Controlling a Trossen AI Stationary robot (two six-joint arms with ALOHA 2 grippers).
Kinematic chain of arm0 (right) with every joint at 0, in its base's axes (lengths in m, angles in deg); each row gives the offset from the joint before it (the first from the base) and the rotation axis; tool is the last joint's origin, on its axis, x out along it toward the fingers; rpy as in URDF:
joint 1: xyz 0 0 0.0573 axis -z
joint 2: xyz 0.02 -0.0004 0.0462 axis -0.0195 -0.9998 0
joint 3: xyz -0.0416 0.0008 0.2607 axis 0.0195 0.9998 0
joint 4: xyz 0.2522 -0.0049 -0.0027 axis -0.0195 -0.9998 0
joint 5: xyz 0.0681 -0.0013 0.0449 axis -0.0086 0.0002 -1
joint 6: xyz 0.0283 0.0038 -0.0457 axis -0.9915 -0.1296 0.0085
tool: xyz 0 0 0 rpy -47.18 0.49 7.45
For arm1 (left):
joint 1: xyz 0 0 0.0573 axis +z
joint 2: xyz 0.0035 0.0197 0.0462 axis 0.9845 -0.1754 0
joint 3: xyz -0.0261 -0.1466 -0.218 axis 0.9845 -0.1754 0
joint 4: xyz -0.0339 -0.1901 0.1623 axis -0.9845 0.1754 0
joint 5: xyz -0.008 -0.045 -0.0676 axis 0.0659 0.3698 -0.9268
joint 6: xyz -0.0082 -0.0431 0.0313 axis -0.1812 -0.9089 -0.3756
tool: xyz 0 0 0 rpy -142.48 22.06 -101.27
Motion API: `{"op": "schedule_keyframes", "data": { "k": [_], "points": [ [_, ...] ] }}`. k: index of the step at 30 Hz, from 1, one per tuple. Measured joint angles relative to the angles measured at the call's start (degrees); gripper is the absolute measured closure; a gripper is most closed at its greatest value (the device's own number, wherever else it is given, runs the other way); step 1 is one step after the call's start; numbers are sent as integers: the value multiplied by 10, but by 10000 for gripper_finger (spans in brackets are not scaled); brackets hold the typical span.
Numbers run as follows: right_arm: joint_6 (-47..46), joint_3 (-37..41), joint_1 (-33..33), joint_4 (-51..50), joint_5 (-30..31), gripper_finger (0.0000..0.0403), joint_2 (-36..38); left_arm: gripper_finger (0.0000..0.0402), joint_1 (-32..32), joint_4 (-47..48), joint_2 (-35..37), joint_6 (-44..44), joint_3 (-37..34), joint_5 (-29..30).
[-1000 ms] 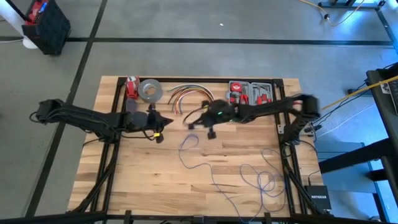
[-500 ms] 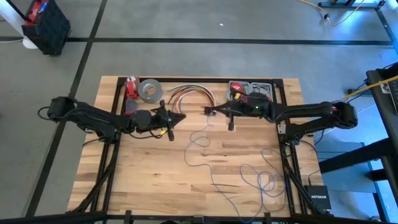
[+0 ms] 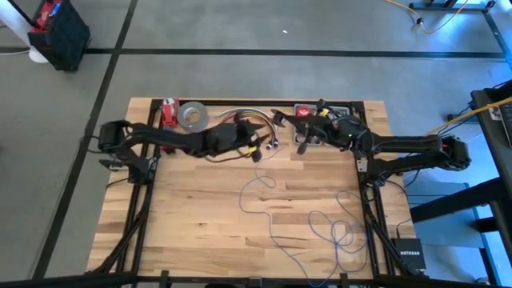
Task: Coil cords
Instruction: Coil the blue wire on the black spool
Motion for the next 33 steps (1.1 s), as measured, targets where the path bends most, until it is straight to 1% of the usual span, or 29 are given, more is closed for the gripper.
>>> {"op": "schedule_keyframes", "data": {
  "k": [3, 5, 8, 11, 14, 16, 20, 22, 24, 28, 33],
  "points": [
    [0, 14, 0, 9, 5, 401, 1, 231, 6, 2, -21, -24, 1, -11],
    [0, 36, 0, 26, 16, 401, 1, 231, 7, 16, -23, -31, 0, -47],
    [0, 74, 0, 72, 31, 401, 0, 231, 6, 18, -18, -43, 0, -125],
    [0, 96, 0, 129, 37, 401, 0, 231, 6, -10, -17, -46, 0, -177],
    [0, 96, 0, 138, 35, 400, 1, 231, 7, -42, -19, -45, 1, -179],
    [0, 95, 0, 144, 31, 400, 1, 231, 10, -47, -20, -46, 1, -177],
    [0, 97, -1, 141, 9, 401, 1, 231, 14, -48, -20, -59, 1, -136],
    [-2, 97, -1, 147, -2, 400, -5, 231, 14, -49, -20, -70, 1, -135],
    [0, 97, -1, 151, -5, 399, -12, 231, 11, -68, -30, -77, 1, -138],
    [12, 97, -1, 160, -6, 400, -21, 231, 7, -93, -50, -94, 1, -171],
    [15, 97, -1, 159, -6, 399, -21, 231, 8, -94, -60, -116, 1, -172]
  ]
}}
